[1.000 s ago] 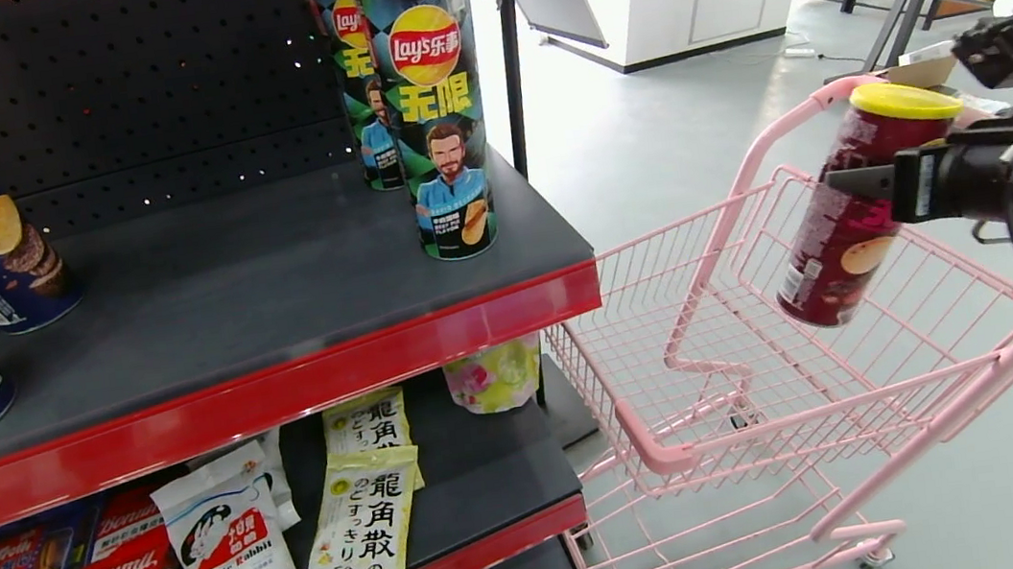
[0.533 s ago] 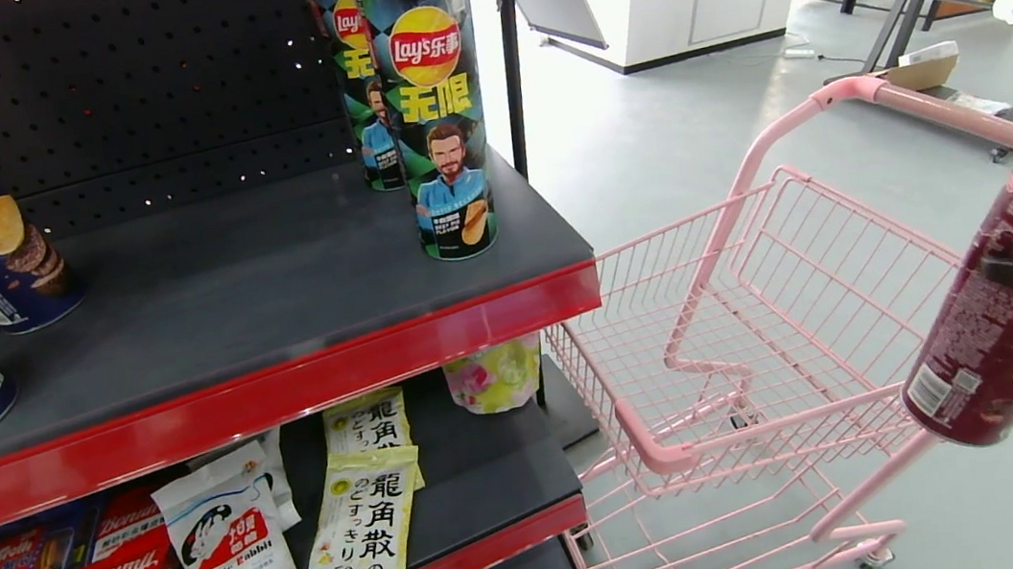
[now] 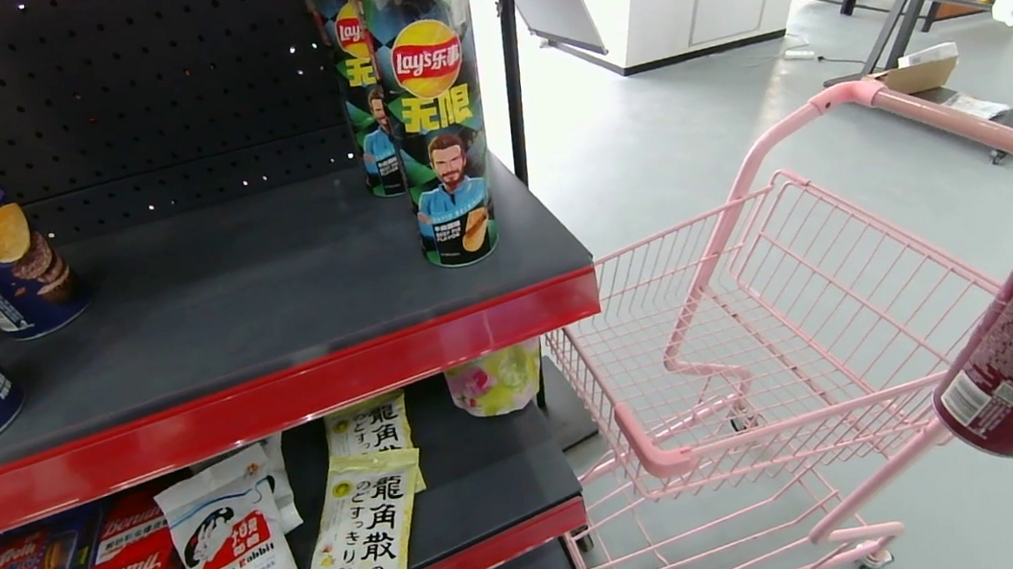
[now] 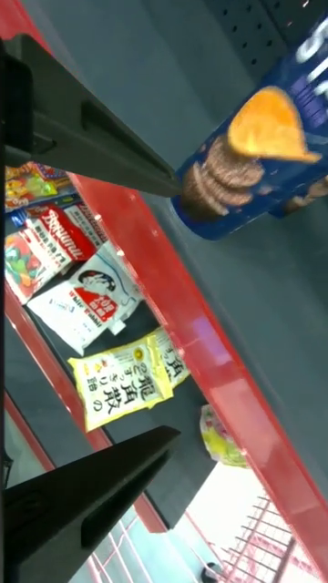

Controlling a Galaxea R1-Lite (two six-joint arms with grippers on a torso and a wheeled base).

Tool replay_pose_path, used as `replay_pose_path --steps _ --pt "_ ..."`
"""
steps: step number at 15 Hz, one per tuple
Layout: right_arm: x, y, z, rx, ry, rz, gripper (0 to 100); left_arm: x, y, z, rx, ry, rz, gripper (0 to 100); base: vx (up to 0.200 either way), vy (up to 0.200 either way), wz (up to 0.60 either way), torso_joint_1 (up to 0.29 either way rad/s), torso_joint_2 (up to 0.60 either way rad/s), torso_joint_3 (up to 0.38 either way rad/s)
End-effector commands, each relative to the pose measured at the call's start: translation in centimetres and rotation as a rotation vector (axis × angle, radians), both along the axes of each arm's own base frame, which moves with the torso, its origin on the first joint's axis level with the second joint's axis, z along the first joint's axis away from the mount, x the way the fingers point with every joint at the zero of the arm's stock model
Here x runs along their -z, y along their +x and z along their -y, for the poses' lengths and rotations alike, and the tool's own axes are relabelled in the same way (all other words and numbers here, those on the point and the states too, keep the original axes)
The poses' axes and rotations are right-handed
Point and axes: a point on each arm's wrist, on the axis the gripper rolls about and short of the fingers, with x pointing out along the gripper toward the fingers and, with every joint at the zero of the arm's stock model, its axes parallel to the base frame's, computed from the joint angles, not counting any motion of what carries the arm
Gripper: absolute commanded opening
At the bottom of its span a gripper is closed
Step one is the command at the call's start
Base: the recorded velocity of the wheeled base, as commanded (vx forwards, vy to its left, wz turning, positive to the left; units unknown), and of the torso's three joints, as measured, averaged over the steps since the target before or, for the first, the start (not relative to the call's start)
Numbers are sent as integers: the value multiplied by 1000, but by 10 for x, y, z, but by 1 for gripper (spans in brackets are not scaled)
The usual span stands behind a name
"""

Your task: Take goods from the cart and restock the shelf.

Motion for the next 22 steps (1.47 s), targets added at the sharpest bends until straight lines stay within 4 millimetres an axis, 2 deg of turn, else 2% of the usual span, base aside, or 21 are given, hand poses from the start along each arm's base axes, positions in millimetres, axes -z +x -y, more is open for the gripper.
replay_pose_path --steps 1,14,15,18,22 --pt "2 1 0 -1 -1 -8 0 0 -2 -1 -1 -2 7 100 0 0 0 124 -398 -242" --pt "0 15 -4 -41 2 -32 0 1 0 0 1 13 1 100 0 0 0 206 -510 -304" --pt "-1 16 -12 -142 14 -39 0 2 0 0 4 15 -3 100 0 0 0 46 -100 -61" --pt "-1 23 -15 -166 12 -52 0 1 0 0 1 14 -2 100 0 0 0 0 0 0" --pt "0 23 -15 -160 10 -55 0 1 0 0 -2 17 0 100 -200 0 0 11 0 -1"
